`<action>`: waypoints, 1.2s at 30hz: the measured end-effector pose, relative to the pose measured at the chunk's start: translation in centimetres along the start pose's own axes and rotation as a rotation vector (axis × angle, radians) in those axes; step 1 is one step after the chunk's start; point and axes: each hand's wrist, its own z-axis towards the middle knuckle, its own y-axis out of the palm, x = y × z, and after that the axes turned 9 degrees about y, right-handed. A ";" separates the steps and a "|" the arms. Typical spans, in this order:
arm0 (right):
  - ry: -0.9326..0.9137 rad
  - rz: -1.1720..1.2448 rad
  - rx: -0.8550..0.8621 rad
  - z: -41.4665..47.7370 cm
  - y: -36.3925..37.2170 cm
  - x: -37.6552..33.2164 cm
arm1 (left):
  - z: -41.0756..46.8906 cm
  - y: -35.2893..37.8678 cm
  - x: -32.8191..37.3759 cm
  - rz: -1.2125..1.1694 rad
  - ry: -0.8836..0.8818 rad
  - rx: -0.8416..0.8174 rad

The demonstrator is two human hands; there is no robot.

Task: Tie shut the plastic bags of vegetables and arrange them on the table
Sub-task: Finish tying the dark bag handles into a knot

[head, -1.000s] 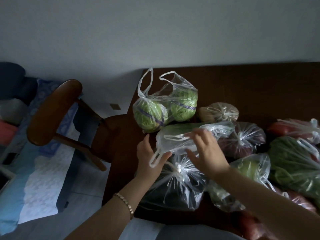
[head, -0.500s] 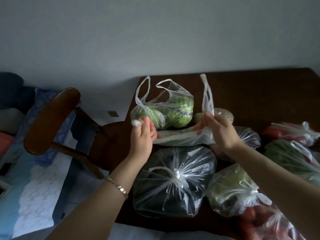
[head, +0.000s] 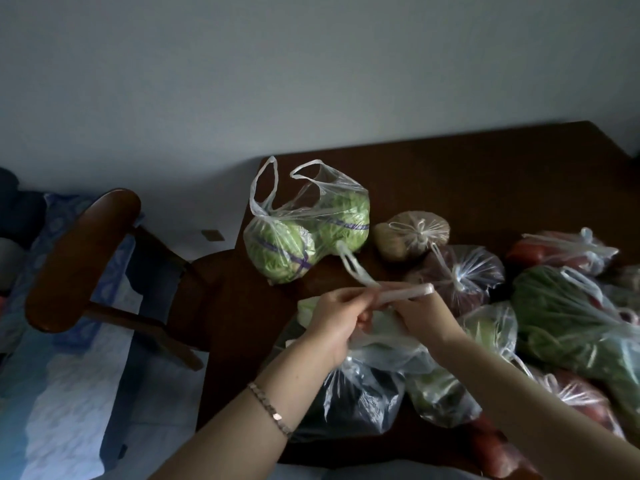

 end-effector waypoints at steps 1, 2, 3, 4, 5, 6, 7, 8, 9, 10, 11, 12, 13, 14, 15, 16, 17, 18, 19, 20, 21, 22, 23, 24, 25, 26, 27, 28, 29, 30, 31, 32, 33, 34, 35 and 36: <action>-0.049 0.003 -0.029 -0.3 0.1 0.1 | 0.0 0.1 -0.1 -0.026 -0.035 -0.005; -0.072 0.011 -0.054 -0.6 0.2 0.1 | 0.0 0.2 0.0 -0.063 -0.072 -0.017; -0.079 0.021 -0.082 -0.8 0.1 0.3 | 0.1 0.2 0.1 -0.103 -0.099 -0.028; -0.083 0.031 -0.109 -1.0 0.2 0.3 | 0.2 0.3 0.2 -0.133 -0.111 -0.029; -0.093 0.022 -0.125 -1.0 0.2 0.5 | 0.3 0.3 0.3 -0.144 -0.106 -0.015; -0.113 0.000 -0.111 -1.1 0.3 0.6 | 0.4 0.3 0.3 -0.135 -0.087 0.007; -0.139 -0.013 -0.076 -1.0 0.3 0.8 | 0.5 0.4 0.3 -0.091 -0.054 0.023; -0.153 0.004 -0.030 -1.0 0.4 0.8 | 0.6 0.5 0.1 -0.015 -0.008 0.029; -0.149 0.038 0.011 -1.0 0.4 0.7 | 0.5 0.6 0.0 0.080 0.057 0.026; -0.123 0.075 0.052 -0.8 0.4 0.7 | 0.3 0.8 -0.2 0.169 0.139 0.029; -0.085 0.113 0.087 -0.6 0.4 0.8 | 0.1 0.9 -0.5 0.254 0.238 0.045; -0.029 0.166 0.120 -0.4 0.3 0.8 | 0.0 0.9 -0.9 0.347 0.360 0.073; 0.036 0.226 0.158 -0.2 0.2 0.7 | -0.2 0.8 -1.2 0.452 0.511 0.094; 0.095 0.271 0.196 0.1 0.1 0.7 | -0.5 0.7 -1.4 0.568 0.664 0.101; 0.132 0.297 0.218 0.3 0.0 0.6 | -0.6 0.6 -1.6 0.670 0.802 0.083; 0.151 0.297 0.224 0.5 -0.1 0.7 | -0.7 0.5 -1.9 0.748 0.895 0.042; 0.147 0.268 0.223 0.7 -0.2 0.7 | -0.7 0.3 -2.1 0.796 0.943 -0.013; 0.135 0.210 0.222 0.7 -0.3 0.7 | -0.7 0.3 -2.2 0.819 0.963 -0.060; 0.111 0.132 0.228 0.8 -0.5 0.7 | -0.7 0.2 -2.2 0.831 0.976 -0.091; 0.078 0.039 0.243 0.8 -0.7 0.7 | -0.7 0.0 -2.1 0.842 0.987 -0.103; 0.030 -0.054 0.256 0.7 -0.8 0.6 | -0.7 0.0 -2.0 0.847 0.995 -0.102; -0.041 -0.134 0.258 0.5 -0.9 0.4 | -0.6 -0.1 -1.9 0.846 1.006 -0.078; -0.107 -0.204 0.235 0.3 -1.0 0.3 | -0.4 -0.3 -1.9 0.835 1.010 -0.038; -0.139 -0.246 0.184 -0.1 -1.0 0.1 | -0.1 -0.3 -1.8 0.820 1.005 0.013; -0.137 -0.242 0.124 -0.4 -1.0 0.0 | 0.1 -0.3 -1.7 0.800 0.976 0.058; -0.109 -0.168 0.041 -0.7 -1.1 0.1 | 0.2 -0.4 -1.5 0.780 0.928 0.091; -0.072 -0.046 -0.048 -0.9 -1.2 0.1 | 0.3 -0.3 -1.4 0.750 0.858 0.104; -0.034 0.088 -0.130 -0.9 -1.4 0.2 | 0.4 -0.3 -1.3 0.722 0.770 0.098; -0.001 0.211 -0.199 -1.1 -1.7 0.2 | 0.5 -0.3 -1.4 0.703 0.697 0.086; 0.017 0.313 -0.258 -1.1 -1.9 0.3 | 0.6 -0.3 -1.5 0.695 0.646 0.073; 0.024 0.389 -0.296 -1.0 -2.0 0.5 | 0.6 -0.1 -1.5 0.690 0.595 0.051; 0.023 0.432 -0.310 -0.9 -2.1 0.7 | 0.5 0.1 -1.4 0.676 0.535 0.021; 0.017 0.430 -0.296 -0.9 -2.1 0.9 | 0.4 0.3 -1.3 0.655 0.472 -0.008; 0.003 0.391 -0.264 -0.9 -2.0 1.0 | 0.4 0.5 -1.3 0.636 0.420 -0.027; -0.018 0.331 -0.209 -0.9 -1.8 1.1 | 0.4 0.6 -1.4 0.627 0.379 -0.029; -0.053 0.263 -0.150 -0.9 -1.6 1.2 | 0.5 0.6 -1.5 0.631 0.341 -0.025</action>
